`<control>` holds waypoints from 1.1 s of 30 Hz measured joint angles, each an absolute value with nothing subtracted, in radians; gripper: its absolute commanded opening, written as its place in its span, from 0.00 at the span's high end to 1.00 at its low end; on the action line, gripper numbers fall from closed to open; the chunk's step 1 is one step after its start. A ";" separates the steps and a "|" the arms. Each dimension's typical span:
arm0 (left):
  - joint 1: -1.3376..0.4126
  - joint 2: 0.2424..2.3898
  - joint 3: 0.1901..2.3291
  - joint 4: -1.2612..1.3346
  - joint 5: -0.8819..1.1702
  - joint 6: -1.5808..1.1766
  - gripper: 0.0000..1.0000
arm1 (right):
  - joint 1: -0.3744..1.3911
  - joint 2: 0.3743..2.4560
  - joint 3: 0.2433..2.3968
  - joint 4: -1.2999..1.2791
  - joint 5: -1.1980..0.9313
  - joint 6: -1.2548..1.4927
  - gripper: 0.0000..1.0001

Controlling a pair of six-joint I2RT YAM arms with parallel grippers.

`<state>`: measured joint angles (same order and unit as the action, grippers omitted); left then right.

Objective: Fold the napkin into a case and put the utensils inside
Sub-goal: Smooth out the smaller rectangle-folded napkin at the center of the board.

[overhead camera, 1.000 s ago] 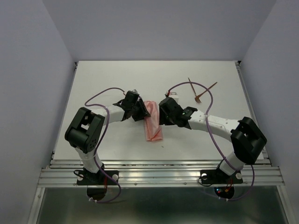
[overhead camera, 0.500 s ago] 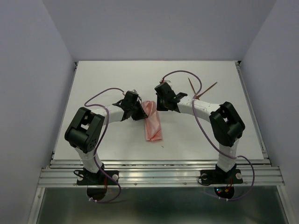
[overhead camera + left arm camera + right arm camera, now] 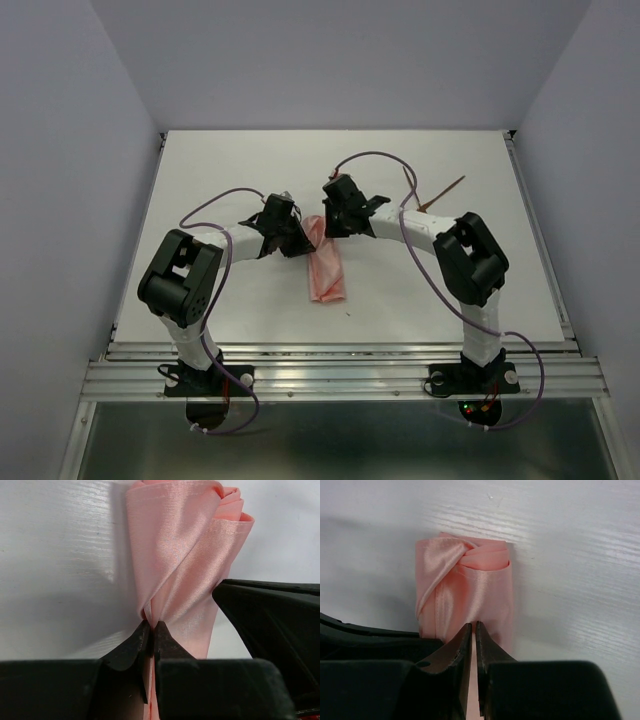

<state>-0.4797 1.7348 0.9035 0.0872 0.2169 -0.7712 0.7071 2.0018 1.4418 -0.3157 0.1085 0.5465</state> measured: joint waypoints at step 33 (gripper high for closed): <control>-0.474 1.740 0.904 0.089 0.236 -0.751 0.89 | 0.707 2.044 1.543 -0.278 0.096 0.565 0.88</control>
<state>-0.4736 1.7405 0.9035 0.0891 0.2356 -0.7513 0.7074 2.0441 1.5429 -0.2783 0.0963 0.5648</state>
